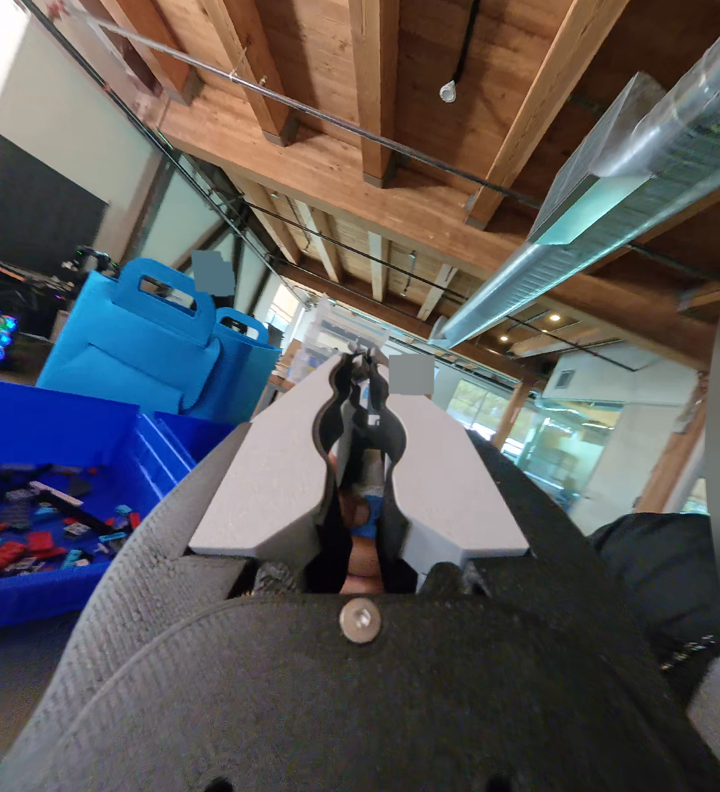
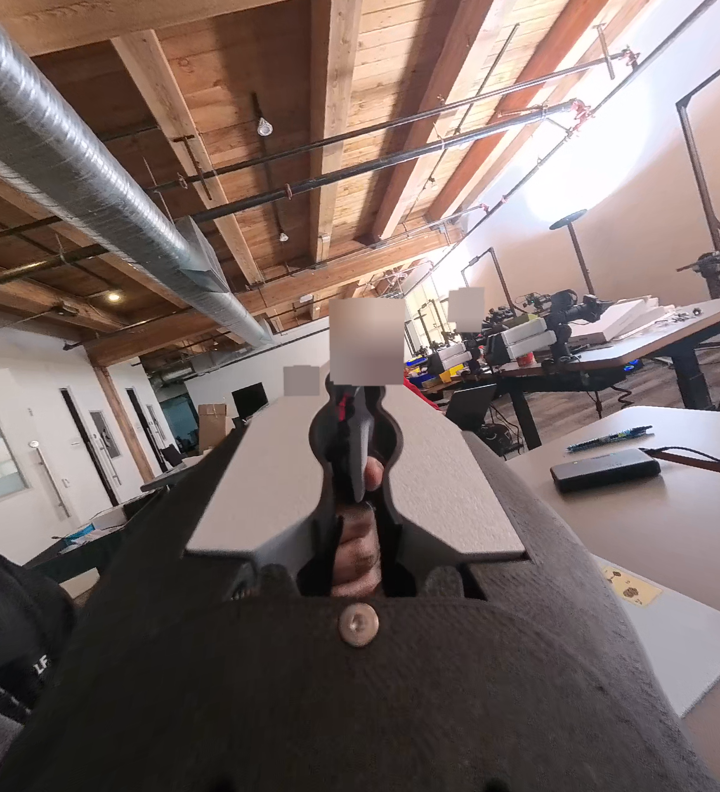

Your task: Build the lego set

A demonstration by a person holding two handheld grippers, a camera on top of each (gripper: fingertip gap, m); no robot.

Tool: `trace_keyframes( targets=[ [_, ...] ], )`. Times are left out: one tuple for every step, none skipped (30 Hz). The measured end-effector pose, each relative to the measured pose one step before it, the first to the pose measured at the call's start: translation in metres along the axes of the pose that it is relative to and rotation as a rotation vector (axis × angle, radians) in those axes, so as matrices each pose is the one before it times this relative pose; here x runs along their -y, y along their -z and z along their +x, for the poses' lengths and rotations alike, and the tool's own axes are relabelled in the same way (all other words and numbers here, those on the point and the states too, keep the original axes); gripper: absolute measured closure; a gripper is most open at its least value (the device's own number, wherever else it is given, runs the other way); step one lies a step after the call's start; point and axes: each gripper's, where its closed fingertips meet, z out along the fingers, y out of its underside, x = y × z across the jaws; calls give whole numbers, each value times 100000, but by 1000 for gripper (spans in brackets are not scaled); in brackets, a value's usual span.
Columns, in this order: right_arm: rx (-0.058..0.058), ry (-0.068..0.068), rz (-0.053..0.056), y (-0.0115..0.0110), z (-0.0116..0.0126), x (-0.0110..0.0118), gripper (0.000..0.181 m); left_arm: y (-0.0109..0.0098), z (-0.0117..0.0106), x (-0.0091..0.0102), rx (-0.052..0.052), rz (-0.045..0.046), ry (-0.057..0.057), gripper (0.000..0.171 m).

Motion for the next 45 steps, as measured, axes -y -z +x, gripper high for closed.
trace_keyframes(
  targets=[
    [451, -376, 225, 30, -6, -5, 171, 4, 18, -27, -1279, -197, 1348, 164],
    [-50, -797, 46, 23, 6, -16, 172, 10, 51, -18, -1161, -268, -1229, 164],
    [-1001, -861, -221, -2, 80, -41, 172, 50, -49, 14, -221, -87, -3016, 163],
    [-1369, -711, -257, -13, 116, -41, 172, 101, 24, 144, -238, 822, -3835, 165],
    [-1541, -1057, -184, -4, 165, -12, 171, 160, 97, 326, -426, 1987, -5040, 167],
    [-1799, -1571, -188, 11, 236, 6, 171, 169, 43, 293, 268, 1638, -5553, 165],
    [-738, -1646, 30, 33, 131, 49, 172, 119, -179, 51, 1643, -276, -4627, 164],
    [-353, -1548, -40, 35, 92, 45, 172, 23, -78, -119, 947, -1513, -4105, 160],
    [-1098, -1204, -276, 40, 193, -8, 172, 14, 39, -172, 495, -1553, -5309, 156],
    [-930, -927, -52, 37, 150, -4, 172, 6, -17, -205, 1479, -1538, -6653, 153],
    [-535, -987, -12, 37, 73, -5, 172, -25, -58, -271, 2154, -1828, -7007, 152],
    [-740, -1141, -239, 13, 86, -47, 172, -73, -100, -358, 2451, -2462, -6582, 150],
    [-749, -1111, -98, 14, 69, -48, 172, -98, -56, -355, 2197, -2361, -5883, 150],
    [-505, -847, -71, 4, 9, -51, 172, -90, -13, -241, 1951, -1570, -4910, 149],
    [-650, -400, -433, -6, 15, -99, 172, -69, -17, -107, 1995, -670, -3842, 149],
    [-633, -9, -452, -22, -6, -90, 172, -31, -22, 11, 1908, -20, -2956, 152],
    [-163, -55, -256, -3, -57, -59, 172, -16, -13, 3, 1506, -155, -2502, 154],
    [-23, -285, -322, -15, -67, -59, 173, 2, -15, 38, 1316, 18, -2232, 157],
    [26, -308, -146, -7, -48, -31, 173, 13, 19, 45, 856, 60, -1960, 160],
    [99, -231, -14, 4, -61, -9, 173, 6, 43, -9, 433, -377, -1472, 163],
    [81, 7, -97, 5, -36, -32, 173, 16, 40, -11, 172, -332, -936, 163],
    [131, 311, 4, 2, -41, -3, 172, 23, 28, 39, -40, -79, -278, 164],
    [347, 435, -35, 10, -66, -21, 172, 42, 45, 60, -350, 150, 306, 164],
    [286, 475, -24, 1, -54, -24, 172, 31, 36, 51, -399, 111, 691, 164],
    [140, 610, -18, 13, -19, -26, 172, 29, 7, 8, -358, -92, 854, 164],
    [286, 829, 12, -4, -44, -15, 172, 25, 15, 33, -272, 100, 814, 164],
    [597, 898, 139, 0, -77, 0, 173, 31, 51, 53, -498, 278, 1031, 164],
    [549, 971, 159, 16, -66, 12, 172, 10, 33, 62, -632, 158, 1937, 164],
    [300, 1440, 140, 47, -29, 18, 173, -12, 12, -1, -878, -61, 2950, 164],
    [360, 2048, 244, 52, -58, 54, 172, -10, 32, 27, -1401, 327, 3942, 164],
    [414, 2124, 296, -21, -115, 24, 172, -7, 33, 29, -1696, 469, 4148, 164],
    [265, 1620, 186, 10, -58, -36, 172, 1, 7, -19, -1517, 129, 3970, 164],
    [353, 1071, 72, 25, 24, -50, 172, 10, -10, -9, -1320, 69, 3436, 164],
    [675, 830, 181, -40, -6, -10, 172, 14, 1, 1, -1352, 171, 3331, 164],
    [839, 708, 334, -59, -61, 7, 172, 8, 4, 34, -1261, 249, 3369, 163],
    [929, 731, 422, -41, -70, -28, 172, -2, 23, 20, -1219, 189, 3494, 163],
    [905, 1010, 335, -13, -66, -38, 172, -4, 10, 17, -1117, 106, 3550, 164],
    [859, 1268, 242, 10, -40, -17, 171, 9, 24, 36, -982, 156, 3139, 164],
    [791, 1347, 222, -9, -22, 19, 171, -1, 16, 2, -822, 21, 2966, 163],
    [663, 1376, 190, 11, -20, -19, 171, -9, -6, -22, -590, -64, 2816, 163],
    [612, 1382, 179, 1, -29, -43, 171, -8, 1, -22, -555, -95, 2797, 164],
    [719, 1492, 201, 53, -24, -54, 171, -7, 14, -12, -816, 18, 2843, 164],
    [810, 1685, 238, 18, -19, -52, 171, -8, 44, -30, -910, 82, 2929, 164],
    [646, 1716, 261, 6, -18, -49, 171, -20, 18, -43, -766, -65, 2853, 164],
    [609, 1666, 273, 35, 6, 1, 171, -21, 25, -63, -763, -134, 2777, 164]
  ],
)
